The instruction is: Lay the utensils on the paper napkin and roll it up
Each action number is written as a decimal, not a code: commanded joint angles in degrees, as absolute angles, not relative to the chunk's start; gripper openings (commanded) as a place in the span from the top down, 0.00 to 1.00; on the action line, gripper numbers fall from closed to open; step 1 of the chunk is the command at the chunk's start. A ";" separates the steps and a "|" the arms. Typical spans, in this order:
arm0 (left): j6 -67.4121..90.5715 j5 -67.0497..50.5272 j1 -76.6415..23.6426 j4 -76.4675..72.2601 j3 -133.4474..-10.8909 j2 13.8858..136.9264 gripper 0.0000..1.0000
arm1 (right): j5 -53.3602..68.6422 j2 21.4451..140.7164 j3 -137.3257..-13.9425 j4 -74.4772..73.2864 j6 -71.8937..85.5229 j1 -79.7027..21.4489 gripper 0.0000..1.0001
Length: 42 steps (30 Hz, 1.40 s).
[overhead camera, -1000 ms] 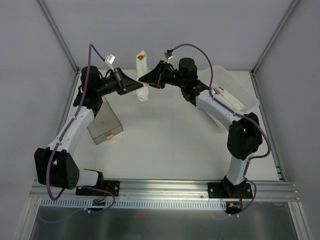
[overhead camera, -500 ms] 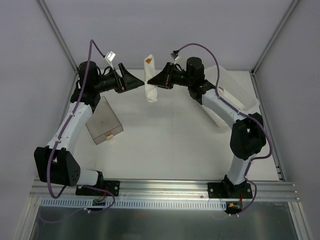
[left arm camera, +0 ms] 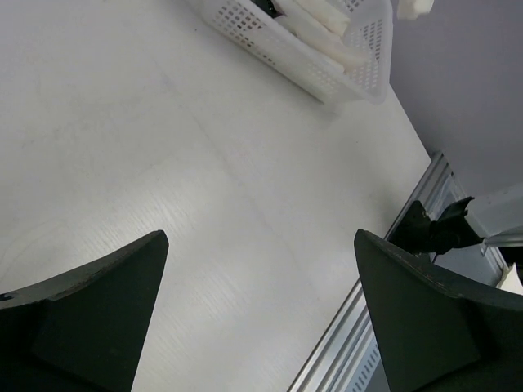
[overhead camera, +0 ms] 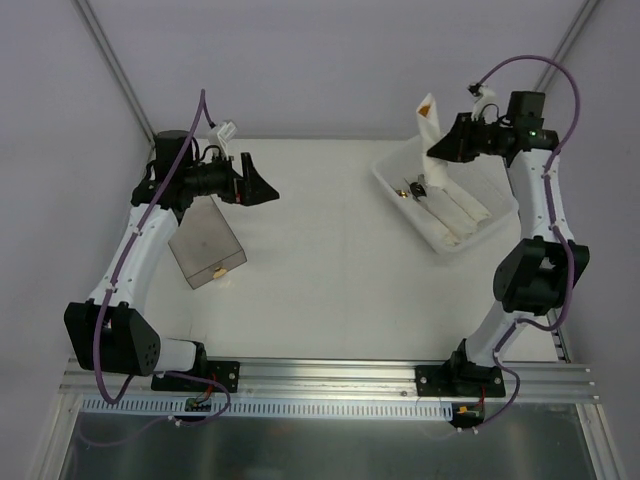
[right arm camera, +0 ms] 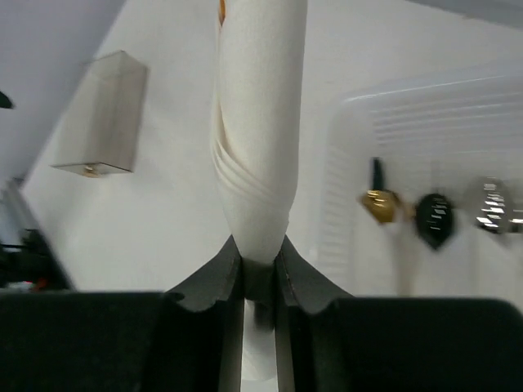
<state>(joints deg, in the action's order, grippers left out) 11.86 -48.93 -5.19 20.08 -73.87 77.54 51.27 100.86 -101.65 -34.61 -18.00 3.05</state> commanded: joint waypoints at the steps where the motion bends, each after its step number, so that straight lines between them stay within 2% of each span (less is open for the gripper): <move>1: 4.93 -49.04 -5.10 22.76 -72.07 74.36 0.01 | 50.11 105.88 -111.07 -53.15 -43.12 8.07 1.00; 4: 3.52 -48.34 -5.10 23.03 -70.93 73.65 0.01 | 46.50 109.24 -117.06 -61.07 -54.64 10.54 1.00; 8: 1.85 -46.58 -5.10 23.82 -69.88 73.39 0.01 | 41.94 112.49 -118.39 -65.73 -63.88 11.43 1.00; 21: 0.53 -43.86 -4.39 25.58 -66.53 72.25 0.01 | 33.67 124.36 -124.10 -68.29 -73.20 12.13 1.00; 33: -0.44 -43.24 -3.25 25.93 -65.13 72.16 0.01 | 29.00 125.86 -118.92 -69.70 -73.92 12.57 1.00; 38: -0.35 -43.33 -3.08 26.02 -65.04 71.46 0.01 | 29.87 124.45 -112.34 -69.87 -72.34 12.83 1.00; 42: -0.26 -43.59 -2.99 26.02 -65.04 71.89 0.01 | 33.57 125.24 -111.62 -73.55 -67.86 13.80 1.00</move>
<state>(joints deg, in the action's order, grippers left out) 0.69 -42.98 -3.64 26.28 -65.30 73.41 30.70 126.08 -112.20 -67.51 -71.29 12.51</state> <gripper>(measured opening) 0.987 0.176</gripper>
